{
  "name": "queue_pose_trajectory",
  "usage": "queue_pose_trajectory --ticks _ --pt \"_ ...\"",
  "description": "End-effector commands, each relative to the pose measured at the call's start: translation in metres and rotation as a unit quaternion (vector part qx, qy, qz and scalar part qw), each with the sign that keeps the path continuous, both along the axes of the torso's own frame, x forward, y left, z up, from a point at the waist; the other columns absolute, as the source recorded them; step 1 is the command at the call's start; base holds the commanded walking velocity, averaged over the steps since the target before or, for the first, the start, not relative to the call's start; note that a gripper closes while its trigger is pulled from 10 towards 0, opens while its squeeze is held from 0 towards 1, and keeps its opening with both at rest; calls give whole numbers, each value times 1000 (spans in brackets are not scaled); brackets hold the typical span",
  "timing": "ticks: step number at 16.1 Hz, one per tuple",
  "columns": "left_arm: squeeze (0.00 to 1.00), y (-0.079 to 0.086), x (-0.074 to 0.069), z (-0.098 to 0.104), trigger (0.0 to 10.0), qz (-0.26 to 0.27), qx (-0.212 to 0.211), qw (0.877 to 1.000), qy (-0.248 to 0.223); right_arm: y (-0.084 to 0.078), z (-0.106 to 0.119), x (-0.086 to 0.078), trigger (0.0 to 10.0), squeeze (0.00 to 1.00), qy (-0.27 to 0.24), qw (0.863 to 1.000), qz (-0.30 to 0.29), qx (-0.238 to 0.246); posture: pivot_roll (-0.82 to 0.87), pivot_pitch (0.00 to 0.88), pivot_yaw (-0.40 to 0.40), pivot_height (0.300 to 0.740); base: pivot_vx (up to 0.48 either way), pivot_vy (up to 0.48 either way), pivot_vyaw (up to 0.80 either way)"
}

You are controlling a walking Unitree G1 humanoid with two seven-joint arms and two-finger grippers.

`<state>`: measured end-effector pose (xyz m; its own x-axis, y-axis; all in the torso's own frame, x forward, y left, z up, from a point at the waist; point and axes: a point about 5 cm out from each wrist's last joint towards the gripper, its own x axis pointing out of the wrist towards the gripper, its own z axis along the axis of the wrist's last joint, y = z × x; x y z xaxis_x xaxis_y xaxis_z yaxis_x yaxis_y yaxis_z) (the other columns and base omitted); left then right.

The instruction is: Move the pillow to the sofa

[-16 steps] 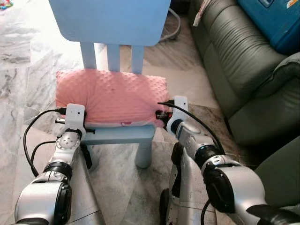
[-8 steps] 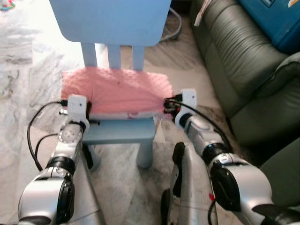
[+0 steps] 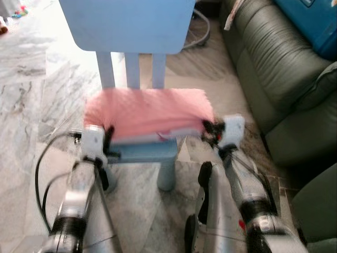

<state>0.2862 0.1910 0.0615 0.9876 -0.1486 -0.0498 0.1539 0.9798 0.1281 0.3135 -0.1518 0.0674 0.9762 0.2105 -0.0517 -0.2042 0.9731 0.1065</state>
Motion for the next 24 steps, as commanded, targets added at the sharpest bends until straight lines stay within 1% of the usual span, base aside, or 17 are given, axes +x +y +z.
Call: queue_pose_trajectory --ticks 1,2,3,4,5,7,10,12,13,19,22,23,24 --pt "0 30 -8 2 0 57 -7 998 2 -40 13 -4 0 0 -35 994 -99 -8 67 0 -65 386 0 0 0" --pt "0 29 -11 5 0 52 -4 999 -5 -38 14 -9 510 0 -39 995 -93 -7 65 0 -68 386 0 0 0" --pt "0 26 -13 9 4510 49 4 999 -13 -35 15 -15 10000 0 -42 996 -84 -7 60 0 -72 386 0 0 0" --pt "0 24 -13 11 8549 46 6 999 -20 -32 17 -17 10000 0 -46 996 -77 -2 59 0 -76 386 0 0 0" --pt "0 17 -11 15 10000 33 12 999 -28 -29 19 -19 10000 0 -51 996 -73 -4 60 0 -82 386 0 0 0" --pt "0 17 -7 20 10000 39 6 999 -30 -23 24 -18 10000 0 -61 996 -66 -5 52 0 -79 400 0 0 0" --pt "0 17 -8 21 10000 46 3 999 -24 -18 29 -21 10000 0 -58 996 -65 0 38 0 -72 429 0 0 0" --pt "0 13 -7 19 10000 43 1 999 -18 -17 30 -22 10000 0 -57 996 -64 2 30 0 -65 463 0 0 0" --pt "0 12 -7 19 10000 43 1 999 -18 -18 31 -21 10000 0 -57 996 -65 2 31 0 -64 468 0 0 0" --pt "0 9 -4 19 10000 49 6 999 -9 -19 33 -22 10000 0 -51 996 -69 3 28 0 -62 541 0 0 0" --pt "0 9 -4 16 10000 59 7 998 -3 -19 32 -22 10000 0 -47 997 -69 -2 28 0 -66 576 0 0 0" --pt "0 8 -3 14 10000 74 8 997 5 -18 32 -23 10000 0 -48 997 -65 -1 26 0 -67 590 0 0 0" --pt "0 8 -2 12 10000 81 9 997 12 -17 31 -23 10000 0 -44 997 -64 -4 26 0 -68 595 0 0 0"
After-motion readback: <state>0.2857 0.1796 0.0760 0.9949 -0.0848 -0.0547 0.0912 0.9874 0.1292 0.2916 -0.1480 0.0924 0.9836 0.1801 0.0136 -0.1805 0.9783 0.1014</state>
